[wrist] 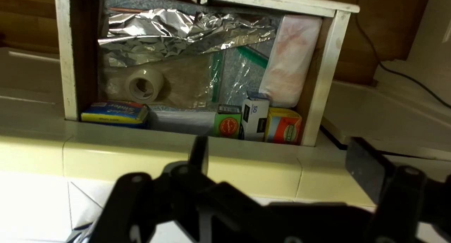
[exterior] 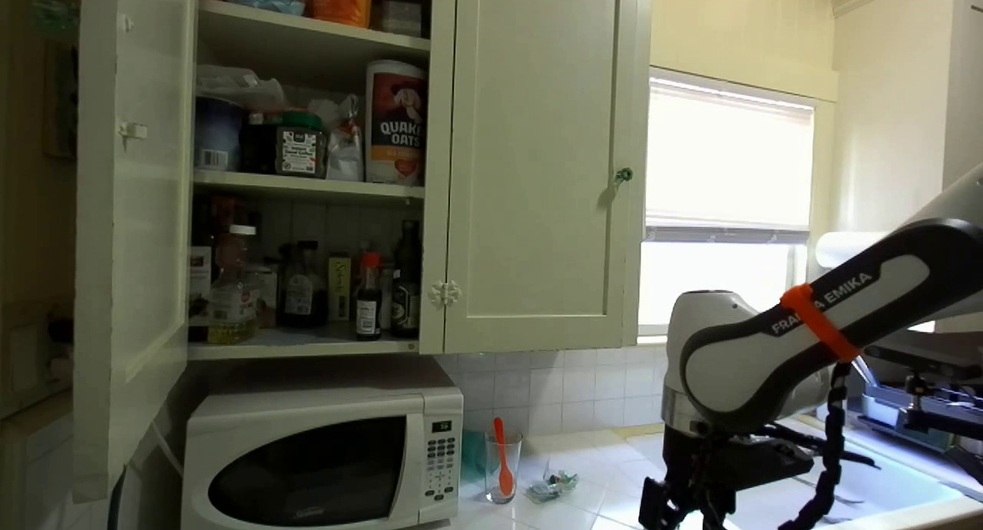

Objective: Remove the white tape from the open drawer.

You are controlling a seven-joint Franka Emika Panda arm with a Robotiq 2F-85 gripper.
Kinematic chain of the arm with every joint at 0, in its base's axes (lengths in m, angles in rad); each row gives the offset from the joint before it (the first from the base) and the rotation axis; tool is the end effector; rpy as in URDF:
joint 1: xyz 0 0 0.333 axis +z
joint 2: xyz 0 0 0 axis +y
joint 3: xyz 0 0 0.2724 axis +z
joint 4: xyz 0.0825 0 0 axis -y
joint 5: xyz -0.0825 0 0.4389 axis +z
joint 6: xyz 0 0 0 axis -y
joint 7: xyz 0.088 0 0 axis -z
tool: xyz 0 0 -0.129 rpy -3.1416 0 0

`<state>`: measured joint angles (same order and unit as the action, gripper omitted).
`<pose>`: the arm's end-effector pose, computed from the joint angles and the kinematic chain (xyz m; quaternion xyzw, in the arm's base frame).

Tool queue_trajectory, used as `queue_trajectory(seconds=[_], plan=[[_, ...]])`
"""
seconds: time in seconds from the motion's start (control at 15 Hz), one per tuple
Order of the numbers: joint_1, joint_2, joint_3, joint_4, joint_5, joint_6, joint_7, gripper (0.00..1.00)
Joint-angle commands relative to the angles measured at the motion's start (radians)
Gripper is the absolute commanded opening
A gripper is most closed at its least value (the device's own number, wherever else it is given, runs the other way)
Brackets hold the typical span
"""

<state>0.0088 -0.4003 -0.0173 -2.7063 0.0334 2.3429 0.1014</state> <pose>0.4434 -0.0016 0.2571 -0.9975 0.0657 -0.0176 0.0164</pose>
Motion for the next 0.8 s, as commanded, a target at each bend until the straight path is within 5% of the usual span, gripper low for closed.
queue_trajectory(seconds=[0.0, 0.6, 0.73], plan=[[-0.01, 0.095, 0.036, -0.072, 0.047, 0.108, 0.125, 1.0], [-0.005, 0.157, 0.027, -0.03, 0.062, 0.068, 0.092, 1.0], [-0.03, 0.213, 0.032, -0.033, 0.03, 0.139, 0.149, 1.0]])
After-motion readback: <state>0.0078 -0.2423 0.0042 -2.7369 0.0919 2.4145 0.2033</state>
